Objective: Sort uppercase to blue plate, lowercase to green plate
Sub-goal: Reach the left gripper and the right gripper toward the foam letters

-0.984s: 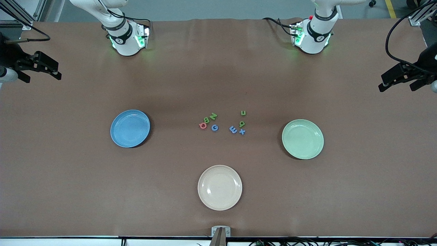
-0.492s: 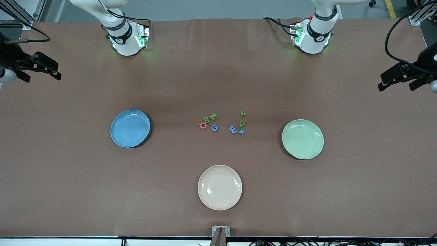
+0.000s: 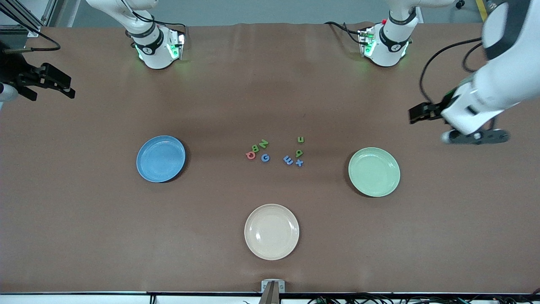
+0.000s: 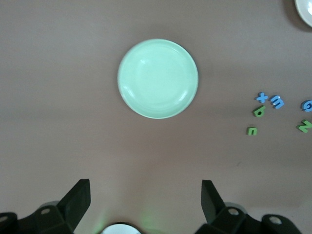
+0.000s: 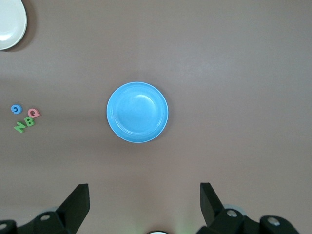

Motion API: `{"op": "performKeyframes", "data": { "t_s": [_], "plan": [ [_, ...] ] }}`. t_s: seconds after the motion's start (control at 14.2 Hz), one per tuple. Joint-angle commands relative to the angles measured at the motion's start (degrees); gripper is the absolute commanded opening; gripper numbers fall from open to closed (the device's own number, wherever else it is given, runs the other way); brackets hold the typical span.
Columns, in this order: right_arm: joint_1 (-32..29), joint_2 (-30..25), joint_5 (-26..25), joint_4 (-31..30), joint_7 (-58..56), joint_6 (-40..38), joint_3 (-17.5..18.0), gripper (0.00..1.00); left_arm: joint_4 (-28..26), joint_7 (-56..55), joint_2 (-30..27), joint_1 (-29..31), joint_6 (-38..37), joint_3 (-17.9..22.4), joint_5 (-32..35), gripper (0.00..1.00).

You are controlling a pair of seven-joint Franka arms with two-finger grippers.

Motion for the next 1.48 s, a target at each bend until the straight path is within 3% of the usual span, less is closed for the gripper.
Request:
{"op": "performKeyframes", "data": {
  "t_s": [0.0,0.21,0.42,0.63,0.84,1.05,1.34,1.41],
  "plan": [
    [-0.65,2.71,0.65,0.53,0.38,0.28,-0.04,1.00,0.97,-10.31,6.33,-5.91,4.88,-0.10,0.27,1.00],
    [-1.96,5.71,0.48,0.53,0.12,4.31,-0.12,1.00,0.97,-22.54,13.28,-11.64,14.72,-0.10,0.45,1.00],
    [-3.54,12.37,0.91,0.71,-0.06,6.97,-0.04,1.00,0.27,-32.56,19.17,-16.91,24.47,-0.01,0.98,1.00],
    [-2.86,13.45,1.09,-1.22,1.51,7.31,0.40,1.00,0.53,-45.99,24.36,-21.31,33.18,0.08,0.89,1.00],
    [0.83,13.80,6.96,-4.02,14.13,12.31,0.40,1.00,0.71,-68.99,27.36,-23.78,36.36,0.08,0.89,1.00],
    [7.15,13.98,7.33,-8.24,25.47,20.38,0.40,1.00,0.79,-83.88,30.08,-24.75,38.48,0.17,4.13,1.00],
    [17.17,18.09,7.24,-10.45,48.93,29.54,0.40,1.00,1.06,-86.83,34.04,-25.98,42.34,0.08,4.93,0.99],
    [19.19,19.41,7.16,-10.45,53.25,31.47,0.32,1.00,1.06,-86.56,34.39,-25.98,43.56,0.08,5.02,0.93]
  ]
}}
